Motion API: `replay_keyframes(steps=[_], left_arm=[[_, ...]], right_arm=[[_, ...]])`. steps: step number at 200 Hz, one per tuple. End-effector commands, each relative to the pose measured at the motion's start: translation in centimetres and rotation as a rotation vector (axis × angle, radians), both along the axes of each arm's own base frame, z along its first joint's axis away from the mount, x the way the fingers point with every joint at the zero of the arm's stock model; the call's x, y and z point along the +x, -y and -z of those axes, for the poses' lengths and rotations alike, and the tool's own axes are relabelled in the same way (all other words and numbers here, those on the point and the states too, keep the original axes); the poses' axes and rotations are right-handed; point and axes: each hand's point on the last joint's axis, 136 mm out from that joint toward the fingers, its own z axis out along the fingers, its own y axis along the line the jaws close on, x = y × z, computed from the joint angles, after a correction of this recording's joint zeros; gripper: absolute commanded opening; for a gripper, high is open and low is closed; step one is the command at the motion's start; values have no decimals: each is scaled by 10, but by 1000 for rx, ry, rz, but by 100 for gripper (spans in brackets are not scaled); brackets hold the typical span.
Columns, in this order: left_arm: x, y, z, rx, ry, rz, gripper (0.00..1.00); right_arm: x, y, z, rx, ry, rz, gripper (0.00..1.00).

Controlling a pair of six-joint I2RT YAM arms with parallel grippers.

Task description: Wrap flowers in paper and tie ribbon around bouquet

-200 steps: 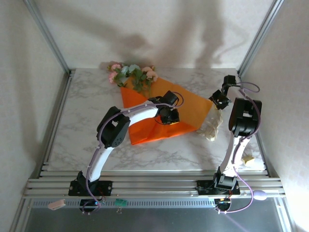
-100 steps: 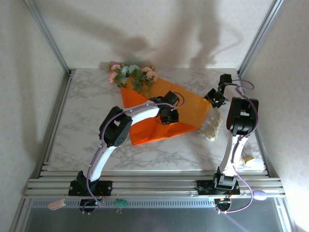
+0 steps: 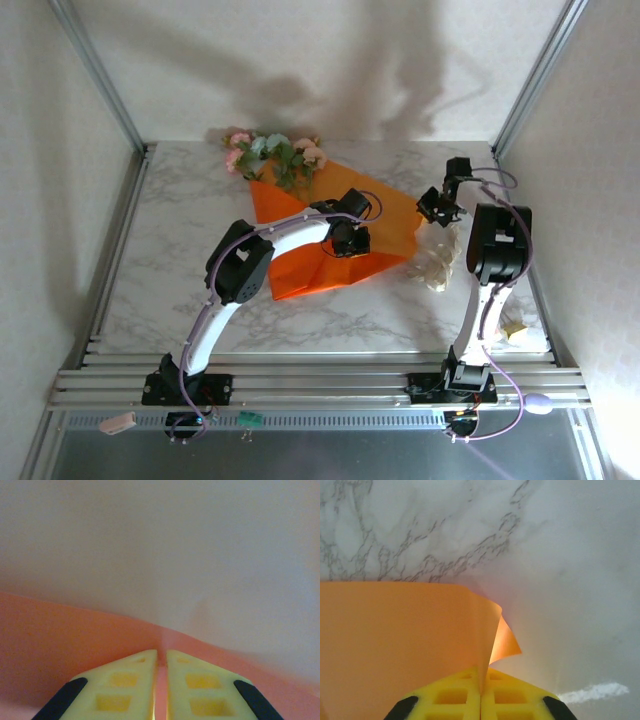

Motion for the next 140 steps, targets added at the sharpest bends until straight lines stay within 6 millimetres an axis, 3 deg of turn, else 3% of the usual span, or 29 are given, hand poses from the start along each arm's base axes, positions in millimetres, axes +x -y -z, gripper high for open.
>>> replay_keyframes(steps=[1,15,37,55,70,84,104,119,140], left_arm=[[-4,-12,11,89,-13,0,10],[5,-8,-19,63,30,-20,10],[17,-10,-84,19,112,-66,14],[15,-34,-120,15,138,-118,19],[10,-67,-135,8,140,-179,20],[7,-103,-133,-12,120,-240,19],[-6,-150,-97,-24,39,-317,16],[-16,-162,-70,-58,-8,-338,14],[-26,-156,-43,-63,-41,-324,13]], right_arm=[[3,-3,-40,-38,86,-10,4],[2,-3,-53,-58,107,-12,4],[2,-8,-73,-69,146,-26,4],[1,-16,-86,-69,164,-47,4],[0,-27,-92,-62,173,-70,4],[-1,-39,-99,-52,182,-90,4],[-2,-54,-109,-40,198,-109,4],[0,-66,-121,-20,217,-114,4],[3,-85,-141,25,251,-122,4]])
